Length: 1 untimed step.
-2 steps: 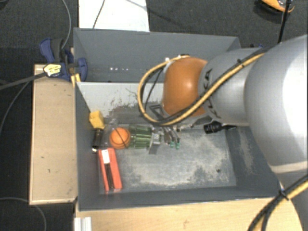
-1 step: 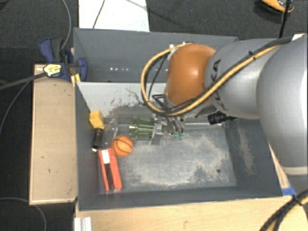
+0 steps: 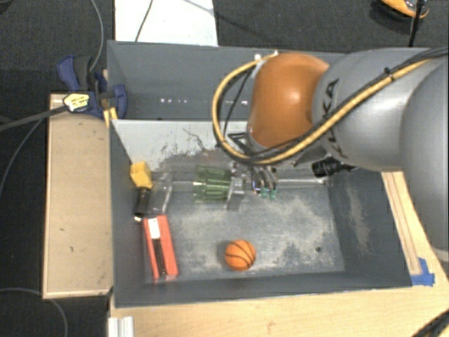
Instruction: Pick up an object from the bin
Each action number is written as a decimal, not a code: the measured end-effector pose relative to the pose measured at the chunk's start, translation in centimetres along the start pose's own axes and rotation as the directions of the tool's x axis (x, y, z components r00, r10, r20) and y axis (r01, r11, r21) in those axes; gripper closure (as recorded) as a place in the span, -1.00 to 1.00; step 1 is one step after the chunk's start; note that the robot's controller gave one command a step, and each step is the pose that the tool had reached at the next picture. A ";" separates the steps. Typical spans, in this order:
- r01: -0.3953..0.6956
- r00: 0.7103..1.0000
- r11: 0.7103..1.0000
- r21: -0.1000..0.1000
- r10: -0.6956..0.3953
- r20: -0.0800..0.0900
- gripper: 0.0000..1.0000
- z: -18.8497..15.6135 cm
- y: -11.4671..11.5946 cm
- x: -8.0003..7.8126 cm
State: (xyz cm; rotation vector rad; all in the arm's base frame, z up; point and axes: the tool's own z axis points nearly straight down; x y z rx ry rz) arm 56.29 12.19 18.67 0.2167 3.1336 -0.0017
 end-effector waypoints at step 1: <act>-0.056 0.998 0.998 -0.009 0.056 0.023 1.00 -18.5 -0.3 -1.0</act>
Offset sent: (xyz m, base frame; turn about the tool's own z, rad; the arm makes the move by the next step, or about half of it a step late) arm 0.0000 0.0000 0.0000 0.0000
